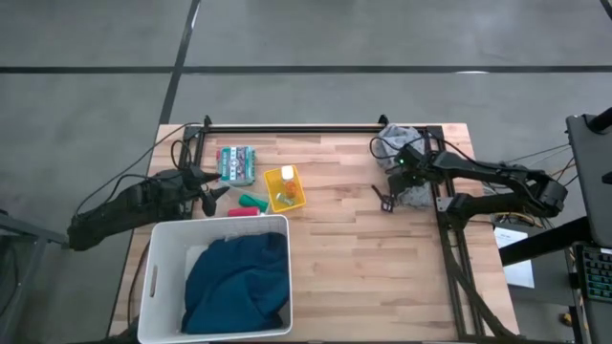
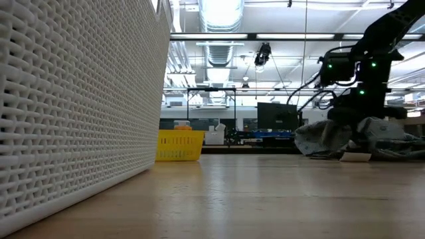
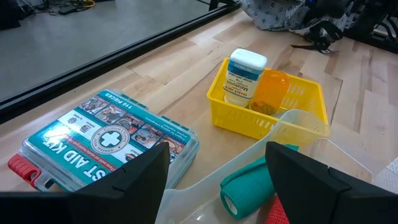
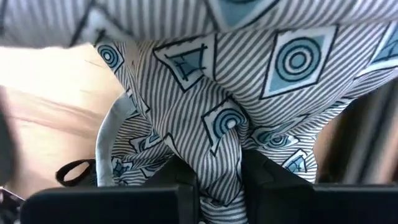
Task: Pick & place medical supplies in basket/bin
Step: Put the white patient gown into the white bin
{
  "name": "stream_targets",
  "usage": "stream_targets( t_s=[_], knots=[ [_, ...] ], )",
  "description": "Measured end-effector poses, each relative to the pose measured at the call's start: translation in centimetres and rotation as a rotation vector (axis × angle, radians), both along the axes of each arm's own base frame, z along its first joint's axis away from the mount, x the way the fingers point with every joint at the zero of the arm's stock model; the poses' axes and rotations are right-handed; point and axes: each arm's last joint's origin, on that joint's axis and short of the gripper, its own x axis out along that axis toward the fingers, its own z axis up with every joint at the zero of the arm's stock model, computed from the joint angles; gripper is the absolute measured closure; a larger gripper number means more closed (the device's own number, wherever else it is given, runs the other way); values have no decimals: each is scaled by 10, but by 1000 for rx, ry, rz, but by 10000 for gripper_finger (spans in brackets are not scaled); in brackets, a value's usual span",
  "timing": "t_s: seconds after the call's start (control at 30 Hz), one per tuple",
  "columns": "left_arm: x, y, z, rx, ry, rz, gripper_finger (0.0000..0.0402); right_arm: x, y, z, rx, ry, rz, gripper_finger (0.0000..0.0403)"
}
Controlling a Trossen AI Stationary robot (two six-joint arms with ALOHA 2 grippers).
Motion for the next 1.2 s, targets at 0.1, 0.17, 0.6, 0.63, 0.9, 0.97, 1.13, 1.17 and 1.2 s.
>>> stream_targets(
  t_s=[0.1, 0.17, 0.6, 0.63, 0.9, 0.97, 1.13, 1.17, 1.2],
  knots=[
    [0, 0, 0, 0, 0, 0, 130, 7, -4, 10, -4, -40, 26, 359],
    [0, 0, 0, 0, 0, 0, 130, 11, -7, 18, -23, -59, 42, 359],
    [0, 0, 0, 0, 0, 0, 130, 32, -22, 73, -145, -185, 148, 360],
    [0, 0, 0, 0, 0, 0, 130, 33, -23, 79, -157, -201, 160, 360],
    [0, 0, 0, 0, 0, 0, 130, 35, -16, 127, -274, -340, 273, 360],
    [0, 0, 0, 0, 0, 0, 130, 34, -13, 140, -302, -382, 302, 360],
    [0, 0, 0, 0, 0, 0, 130, 30, -2, 169, -373, -478, 388, 360],
    [0, 0, 0, 0, 0, 0, 130, 29, 0, 173, -384, -491, 402, 360],
    [0, 0, 0, 0, 0, 0, 130, 29, 2, 178, -392, -506, 418, 360]
  ],
)
